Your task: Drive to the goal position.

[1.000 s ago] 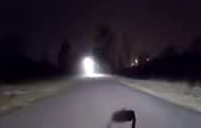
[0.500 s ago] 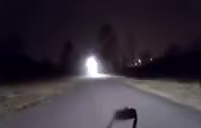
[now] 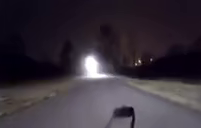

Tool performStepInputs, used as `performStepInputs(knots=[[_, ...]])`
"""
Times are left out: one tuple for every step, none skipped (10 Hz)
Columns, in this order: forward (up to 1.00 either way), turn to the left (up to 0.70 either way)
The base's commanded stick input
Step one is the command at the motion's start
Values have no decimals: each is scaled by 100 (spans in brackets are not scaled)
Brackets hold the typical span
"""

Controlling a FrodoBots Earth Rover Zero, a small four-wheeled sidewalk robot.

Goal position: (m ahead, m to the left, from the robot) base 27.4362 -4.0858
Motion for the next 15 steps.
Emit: performStepInputs(knots=[[100,4],[100,3],[100,3],[100,3],[100,2],[100,3],[100,3],[100,3],[100,4],[100,4],[100,4],[100,4],[100,4],[100,4],[100,3]])
